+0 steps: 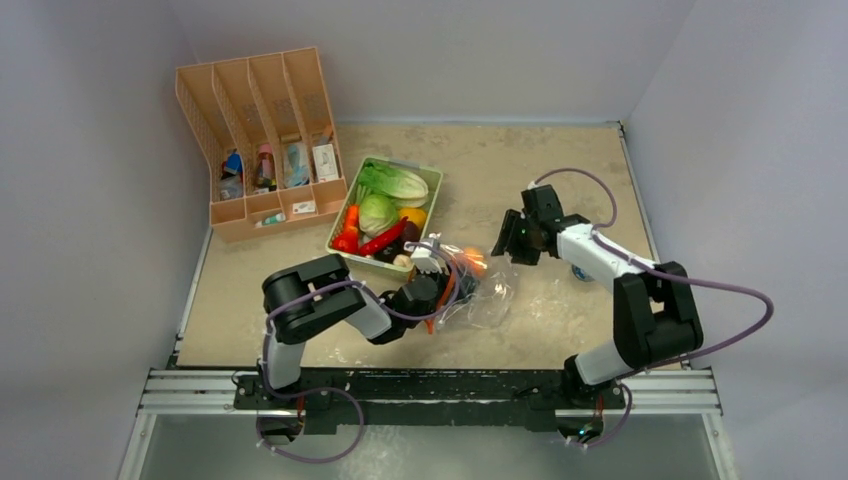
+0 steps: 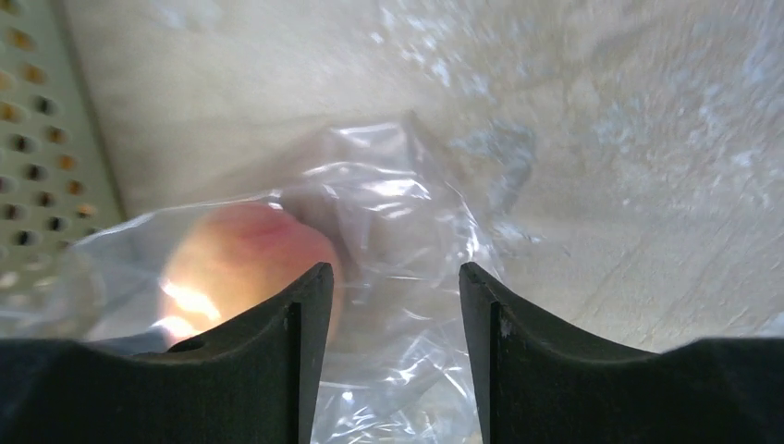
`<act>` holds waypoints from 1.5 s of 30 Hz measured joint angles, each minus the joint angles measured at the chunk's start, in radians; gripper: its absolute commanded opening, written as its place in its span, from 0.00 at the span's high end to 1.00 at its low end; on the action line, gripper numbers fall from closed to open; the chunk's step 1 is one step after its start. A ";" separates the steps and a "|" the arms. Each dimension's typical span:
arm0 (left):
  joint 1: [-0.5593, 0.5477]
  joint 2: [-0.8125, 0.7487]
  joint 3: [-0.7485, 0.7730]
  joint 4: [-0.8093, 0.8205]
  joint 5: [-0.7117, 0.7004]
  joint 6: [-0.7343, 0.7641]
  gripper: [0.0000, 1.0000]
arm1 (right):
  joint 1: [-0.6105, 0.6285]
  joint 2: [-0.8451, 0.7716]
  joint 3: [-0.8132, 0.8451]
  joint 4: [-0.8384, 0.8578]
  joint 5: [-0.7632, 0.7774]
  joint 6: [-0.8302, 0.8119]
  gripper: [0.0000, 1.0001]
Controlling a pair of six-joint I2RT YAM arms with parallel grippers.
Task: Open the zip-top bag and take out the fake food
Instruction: Pick up the fake fruit from the zipper food storage bag.
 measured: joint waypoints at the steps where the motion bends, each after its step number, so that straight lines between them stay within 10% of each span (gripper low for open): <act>1: -0.002 -0.009 -0.008 -0.006 -0.008 0.000 0.40 | 0.000 -0.016 0.016 -0.009 0.003 0.000 0.43; 10: -0.011 -0.046 -0.037 -0.036 -0.069 0.000 0.38 | 0.023 0.122 0.197 0.060 -0.065 -0.072 0.49; 33: 0.002 -0.102 0.031 -0.187 -0.074 0.066 0.28 | 0.076 0.038 -0.066 0.119 -0.229 -0.223 0.49; 41: 0.003 -0.070 0.087 -0.222 -0.047 0.061 0.76 | 0.077 0.031 -0.077 0.122 -0.259 -0.235 0.49; 45: 0.002 -0.070 0.087 -0.229 -0.047 0.060 0.69 | 0.079 0.031 -0.066 0.089 -0.227 -0.223 0.48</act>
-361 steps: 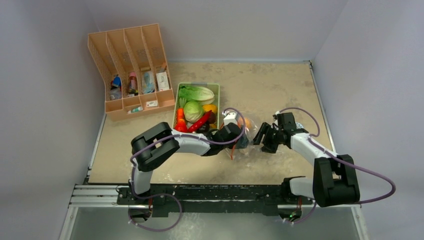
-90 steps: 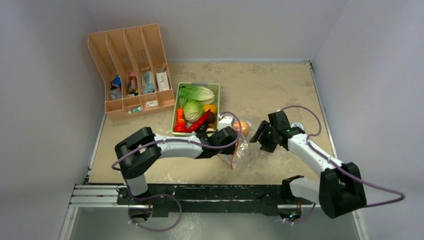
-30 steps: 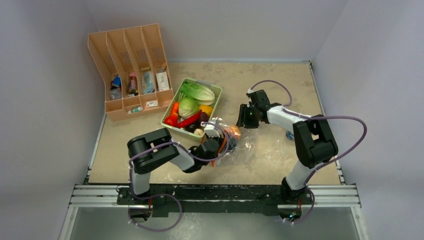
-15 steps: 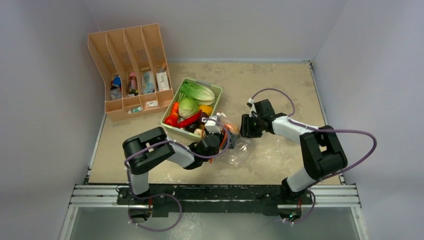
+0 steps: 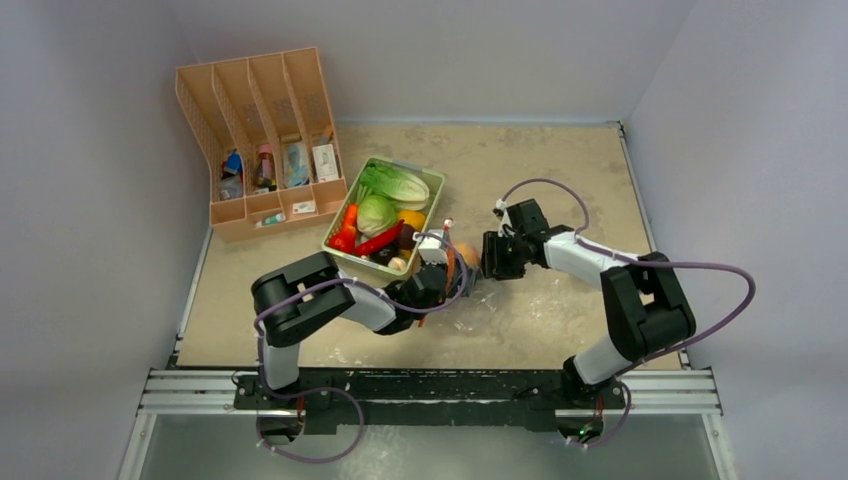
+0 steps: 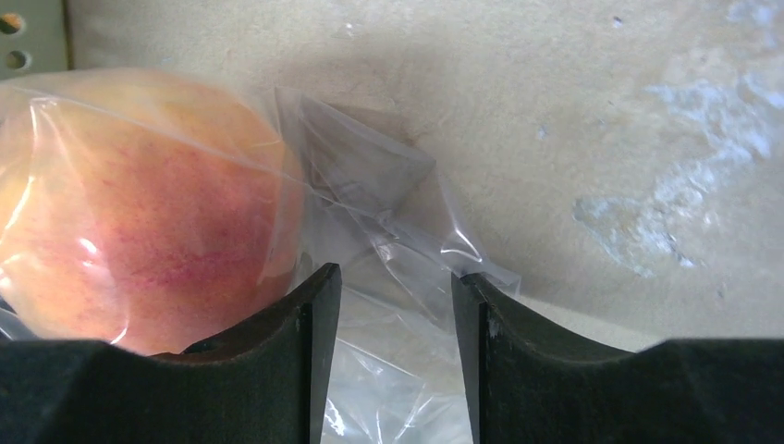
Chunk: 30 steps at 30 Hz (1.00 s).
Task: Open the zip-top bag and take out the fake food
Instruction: Pick up the fake fruit from the zipper food storage bag.
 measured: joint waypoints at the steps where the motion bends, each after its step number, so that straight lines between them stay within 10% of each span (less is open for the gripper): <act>1: 0.000 0.000 0.000 -0.003 0.005 0.000 0.59 | 0.003 -0.002 0.008 -0.021 0.026 0.008 0.48; 5: -0.004 -0.026 -0.028 -0.032 0.025 -0.001 0.34 | 0.014 -0.019 0.072 -0.124 0.158 0.056 0.47; 17: -0.015 -0.140 -0.059 -0.156 0.062 0.011 0.28 | 0.011 0.017 0.277 -0.111 0.178 0.103 0.48; 30: -0.023 -0.103 -0.001 -0.213 0.057 0.016 0.25 | -0.003 -0.039 -0.014 0.080 0.057 0.183 0.49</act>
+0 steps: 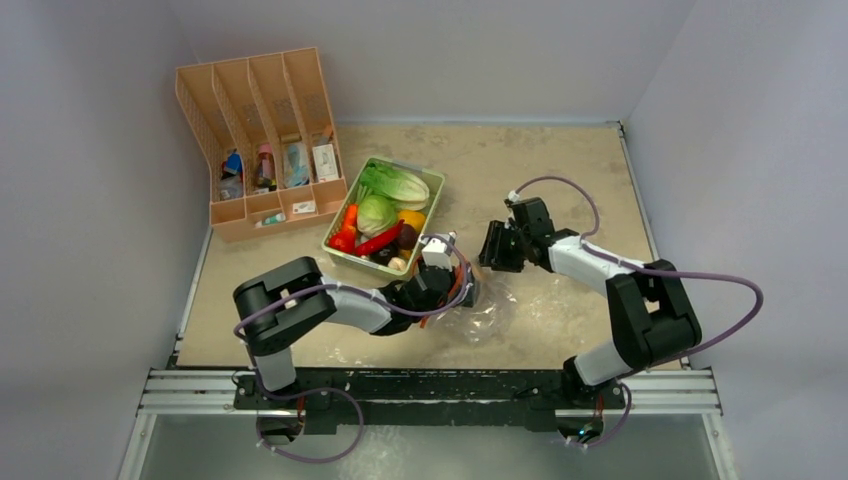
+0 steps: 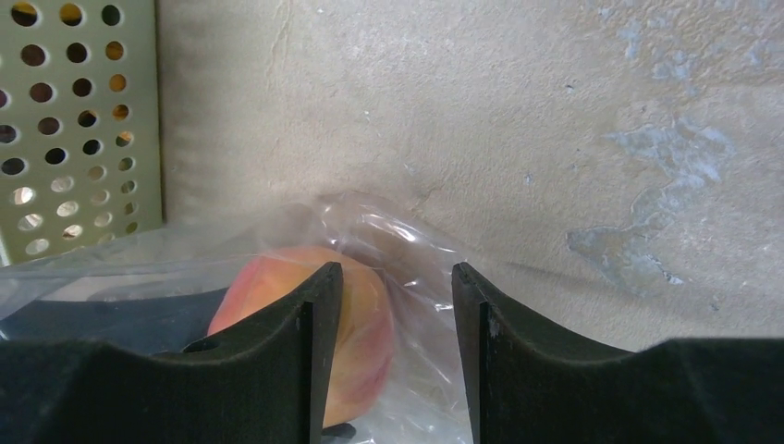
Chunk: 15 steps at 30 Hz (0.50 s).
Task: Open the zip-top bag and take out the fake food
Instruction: Pick up the fake fruit from the zipper food storage bag.
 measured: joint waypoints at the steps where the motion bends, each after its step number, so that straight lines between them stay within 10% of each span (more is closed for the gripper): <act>1: 0.000 0.003 0.003 -0.001 0.002 0.003 0.25 | -0.001 -0.006 -0.008 0.011 -0.003 0.000 0.48; 6: 0.000 0.038 0.035 0.000 0.014 0.007 0.26 | -0.008 -0.010 -0.026 0.068 -0.041 -0.002 0.49; 15: -0.004 0.076 0.060 0.041 0.054 0.002 0.82 | 0.005 -0.014 0.003 0.038 -0.095 -0.006 0.47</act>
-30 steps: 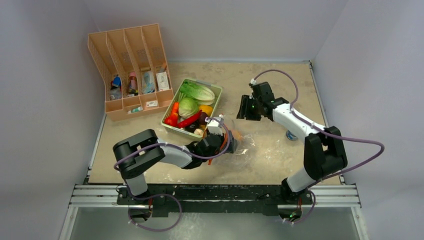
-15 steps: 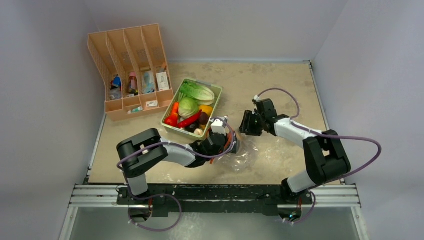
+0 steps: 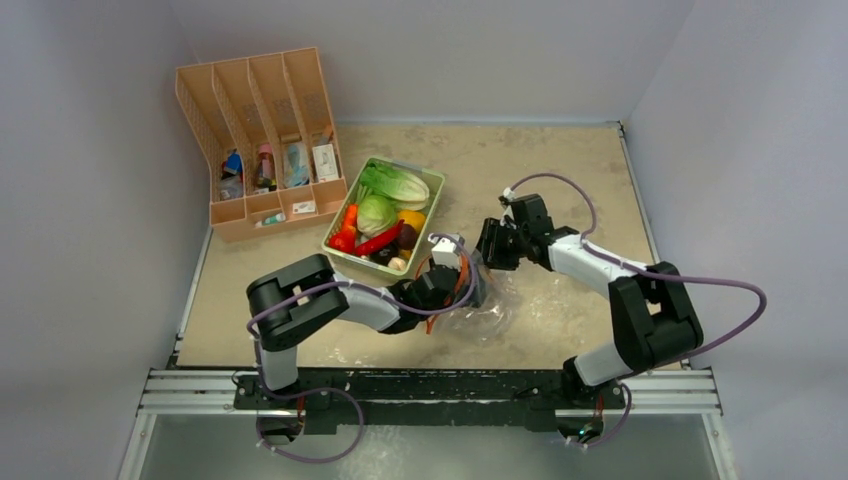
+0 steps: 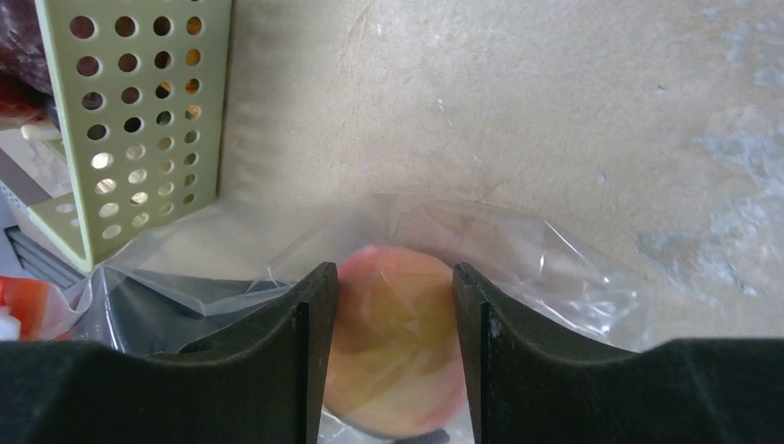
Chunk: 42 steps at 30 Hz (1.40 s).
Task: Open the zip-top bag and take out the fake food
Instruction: Pick up the fake fruit from the zipper food storage bag.
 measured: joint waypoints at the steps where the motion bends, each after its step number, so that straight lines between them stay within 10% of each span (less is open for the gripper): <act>1: -0.001 -0.003 -0.002 -0.003 -0.001 0.000 0.83 | 0.003 -0.007 0.008 -0.024 0.019 0.007 0.47; 11: 0.010 -0.162 -0.030 -0.113 -0.093 0.021 0.88 | 0.019 -0.301 0.056 -0.401 0.362 0.129 0.39; 22: 0.012 -0.214 0.059 -0.343 -0.062 0.026 0.92 | 0.018 -0.667 -0.219 -0.385 0.149 0.217 0.23; 26: 0.013 -0.214 0.100 -0.410 -0.025 0.016 0.93 | 0.019 -0.595 -0.241 -0.319 0.089 0.248 0.34; 30: 0.013 -0.235 0.133 -0.471 0.011 0.011 0.95 | 0.019 -0.464 -0.241 -0.217 0.109 0.299 0.76; 42: 0.014 -0.413 0.138 -0.664 0.114 0.021 0.99 | 0.018 -0.330 -0.214 -0.023 0.352 0.248 0.75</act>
